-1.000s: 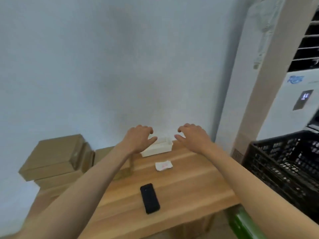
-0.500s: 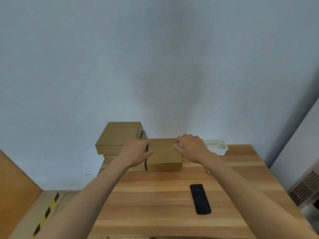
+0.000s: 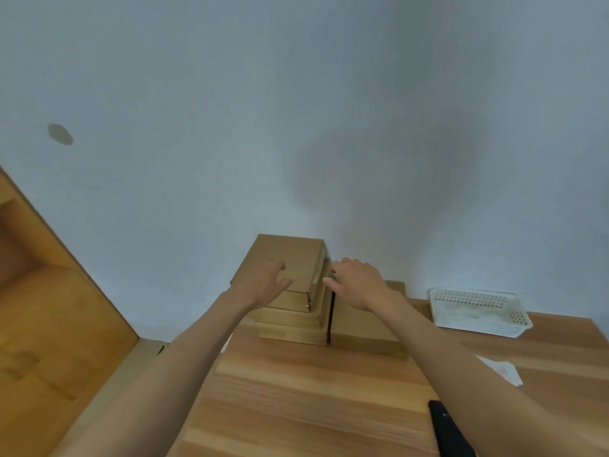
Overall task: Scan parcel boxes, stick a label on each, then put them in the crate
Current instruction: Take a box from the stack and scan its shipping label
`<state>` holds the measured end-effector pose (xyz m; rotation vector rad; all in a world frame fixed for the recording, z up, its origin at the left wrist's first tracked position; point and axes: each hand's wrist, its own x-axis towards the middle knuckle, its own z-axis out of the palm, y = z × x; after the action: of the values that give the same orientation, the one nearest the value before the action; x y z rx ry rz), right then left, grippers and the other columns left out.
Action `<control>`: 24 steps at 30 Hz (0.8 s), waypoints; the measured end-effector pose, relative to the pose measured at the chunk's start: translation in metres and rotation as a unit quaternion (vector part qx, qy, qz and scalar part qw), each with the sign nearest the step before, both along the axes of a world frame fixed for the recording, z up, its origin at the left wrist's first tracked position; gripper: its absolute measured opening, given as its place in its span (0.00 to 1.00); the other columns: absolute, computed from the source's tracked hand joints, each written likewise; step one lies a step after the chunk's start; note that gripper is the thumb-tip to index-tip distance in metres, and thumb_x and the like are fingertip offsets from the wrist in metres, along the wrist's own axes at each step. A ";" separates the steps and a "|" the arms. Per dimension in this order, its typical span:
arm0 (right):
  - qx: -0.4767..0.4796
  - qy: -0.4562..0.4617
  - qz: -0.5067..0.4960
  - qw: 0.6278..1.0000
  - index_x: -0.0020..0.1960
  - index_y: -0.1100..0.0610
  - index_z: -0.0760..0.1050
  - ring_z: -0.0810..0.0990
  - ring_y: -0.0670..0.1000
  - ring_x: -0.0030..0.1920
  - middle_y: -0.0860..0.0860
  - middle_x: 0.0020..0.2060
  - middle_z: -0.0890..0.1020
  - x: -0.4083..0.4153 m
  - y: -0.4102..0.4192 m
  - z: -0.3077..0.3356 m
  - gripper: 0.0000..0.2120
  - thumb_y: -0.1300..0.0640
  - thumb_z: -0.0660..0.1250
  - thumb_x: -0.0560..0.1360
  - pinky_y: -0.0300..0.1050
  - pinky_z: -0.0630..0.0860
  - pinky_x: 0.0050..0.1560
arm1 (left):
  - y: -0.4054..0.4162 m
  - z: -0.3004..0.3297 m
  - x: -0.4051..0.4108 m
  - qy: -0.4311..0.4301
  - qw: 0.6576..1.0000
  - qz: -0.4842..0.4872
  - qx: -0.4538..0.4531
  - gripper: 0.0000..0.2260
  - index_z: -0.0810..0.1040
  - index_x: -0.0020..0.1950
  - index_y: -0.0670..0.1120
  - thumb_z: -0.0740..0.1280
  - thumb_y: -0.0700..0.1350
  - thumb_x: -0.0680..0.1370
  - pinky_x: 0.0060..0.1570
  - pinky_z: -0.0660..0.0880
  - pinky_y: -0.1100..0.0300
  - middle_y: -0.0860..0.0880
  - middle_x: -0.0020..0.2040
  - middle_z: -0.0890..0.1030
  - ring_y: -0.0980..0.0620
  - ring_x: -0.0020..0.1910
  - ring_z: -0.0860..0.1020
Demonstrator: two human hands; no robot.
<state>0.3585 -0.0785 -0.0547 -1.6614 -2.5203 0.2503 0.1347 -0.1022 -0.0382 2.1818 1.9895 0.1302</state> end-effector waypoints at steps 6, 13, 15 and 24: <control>-0.046 -0.007 0.002 0.999 0.56 0.57 0.75 0.78 0.55 0.50 0.54 0.52 0.79 -0.050 0.048 -0.028 0.19 0.43 0.55 0.84 0.54 0.77 0.54 | 0.037 -0.025 -0.047 0.015 1.000 0.013 0.005 0.22 0.72 0.73 0.48 0.58 0.58 0.84 0.57 0.71 0.53 0.50 0.69 0.77 0.48 0.64 0.77; -0.085 0.027 -0.146 0.985 0.61 0.60 0.74 0.79 0.59 0.57 0.57 0.56 0.80 -0.103 0.092 -0.086 0.23 0.40 0.57 0.83 0.55 0.78 0.54 | 0.101 -0.085 -0.128 -0.014 0.998 0.038 -0.039 0.22 0.72 0.73 0.48 0.58 0.58 0.83 0.60 0.72 0.49 0.48 0.68 0.77 0.47 0.64 0.76; -0.100 0.031 -0.203 0.974 0.66 0.61 0.72 0.76 0.61 0.62 0.59 0.61 0.77 -0.115 0.102 -0.103 0.27 0.39 0.57 0.82 0.55 0.76 0.57 | 0.118 -0.104 -0.148 -0.025 0.997 0.056 -0.051 0.23 0.71 0.74 0.47 0.59 0.58 0.83 0.58 0.72 0.48 0.47 0.68 0.76 0.45 0.64 0.75; -0.236 0.264 -0.370 0.859 0.65 0.64 0.70 0.76 0.57 0.56 0.58 0.59 0.78 -0.131 0.121 -0.164 0.23 0.45 0.64 0.82 0.48 0.72 0.52 | 0.166 -0.178 -0.189 -0.239 0.953 0.114 -0.151 0.22 0.73 0.61 0.46 0.67 0.62 0.78 0.50 0.76 0.51 0.49 0.57 0.79 0.47 0.52 0.79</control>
<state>0.2275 0.0423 -0.2189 -2.1870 -1.3557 1.1116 -0.0545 0.0642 -0.2157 1.5491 1.8263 0.3271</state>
